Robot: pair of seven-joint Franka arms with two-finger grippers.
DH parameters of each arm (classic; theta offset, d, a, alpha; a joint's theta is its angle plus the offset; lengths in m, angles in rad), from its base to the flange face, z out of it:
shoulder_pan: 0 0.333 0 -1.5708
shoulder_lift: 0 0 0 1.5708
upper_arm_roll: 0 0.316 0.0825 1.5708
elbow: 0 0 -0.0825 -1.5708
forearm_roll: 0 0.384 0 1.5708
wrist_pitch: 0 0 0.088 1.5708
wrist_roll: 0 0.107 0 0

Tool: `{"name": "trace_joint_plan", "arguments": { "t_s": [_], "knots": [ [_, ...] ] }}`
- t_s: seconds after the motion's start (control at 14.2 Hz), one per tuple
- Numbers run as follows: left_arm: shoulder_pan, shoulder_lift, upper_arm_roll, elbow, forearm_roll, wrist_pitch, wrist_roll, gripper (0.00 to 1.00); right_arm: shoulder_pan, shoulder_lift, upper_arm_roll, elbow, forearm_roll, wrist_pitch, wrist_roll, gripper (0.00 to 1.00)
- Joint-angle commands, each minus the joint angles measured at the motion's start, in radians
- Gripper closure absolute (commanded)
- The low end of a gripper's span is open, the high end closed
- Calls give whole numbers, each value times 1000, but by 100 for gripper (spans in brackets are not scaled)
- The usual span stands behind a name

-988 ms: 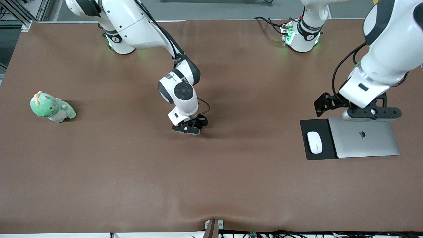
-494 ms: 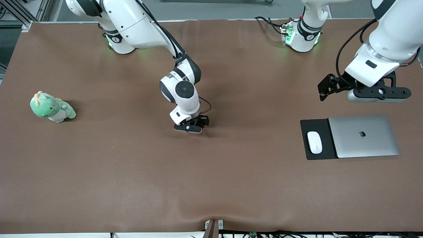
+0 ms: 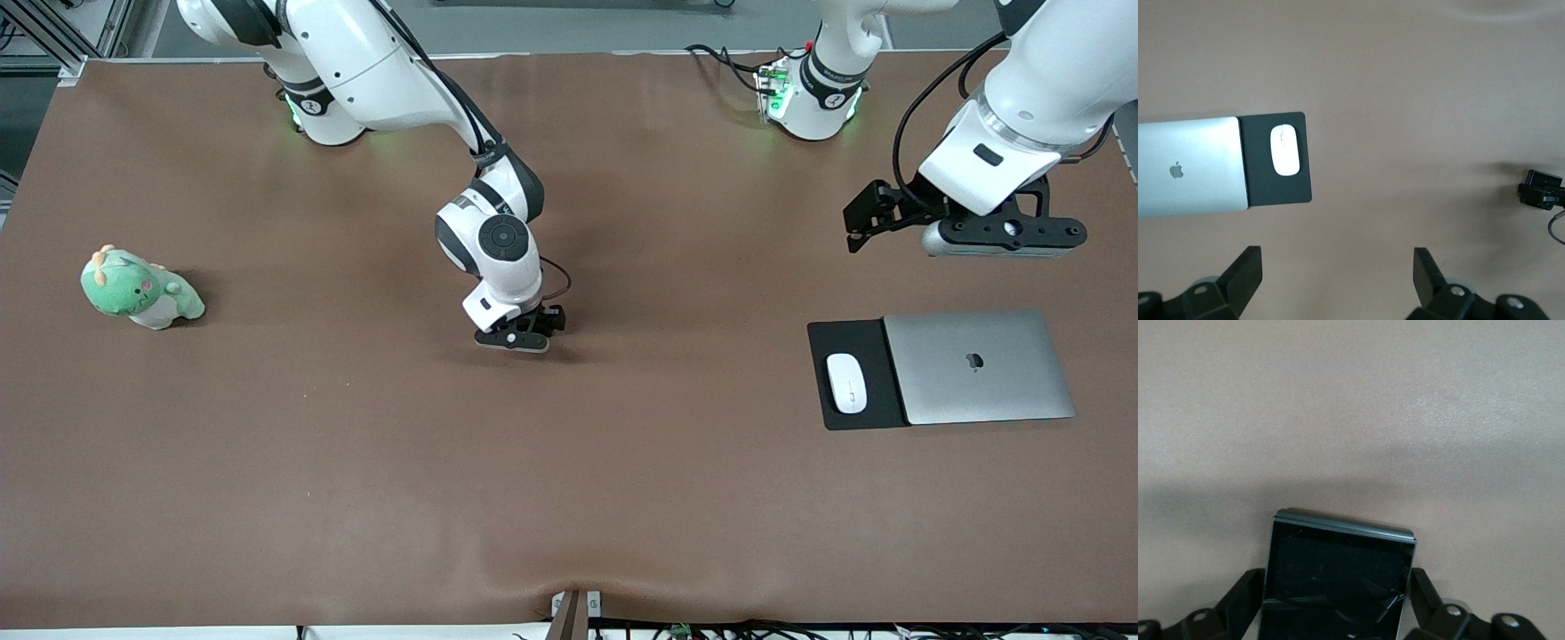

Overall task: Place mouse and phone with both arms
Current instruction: 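Open the left gripper and lift it away from the mouse, then carry the black phone with the right gripper toward the green plush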

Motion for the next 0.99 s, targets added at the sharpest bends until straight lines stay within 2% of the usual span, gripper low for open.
{"name": "trace_joint_plan", "arguments": {
  "t_s": [0.0, 0.14, 0.21, 0.35, 0.71, 0.92],
  "knots": [
    [-15, -44, 15, -59, -21, -2, 16, 0, -1, -1, -1, 0, -19, -4, 9, 97],
    [-28, -36, 18, -56, -21, -8, 14, 0, -19, -15, -3, 1, -13, -35, 3, 100],
    [-28, -30, 20, -53, -21, -13, 20, 0, -35, -30, -3, 6, -13, -97, 1, 100],
    [-28, -27, 20, -48, -24, -14, 21, 0, -84, -102, -3, 6, -13, -173, -16, 100],
    [-31, -25, 52, -46, -38, -16, 19, 0, -309, -300, 2, 7, -2, -452, -339, 100],
    [-31, -24, 64, -46, -30, -16, 19, 0, -446, -364, -1, 9, -2, -567, -502, 100]
  ]
}}
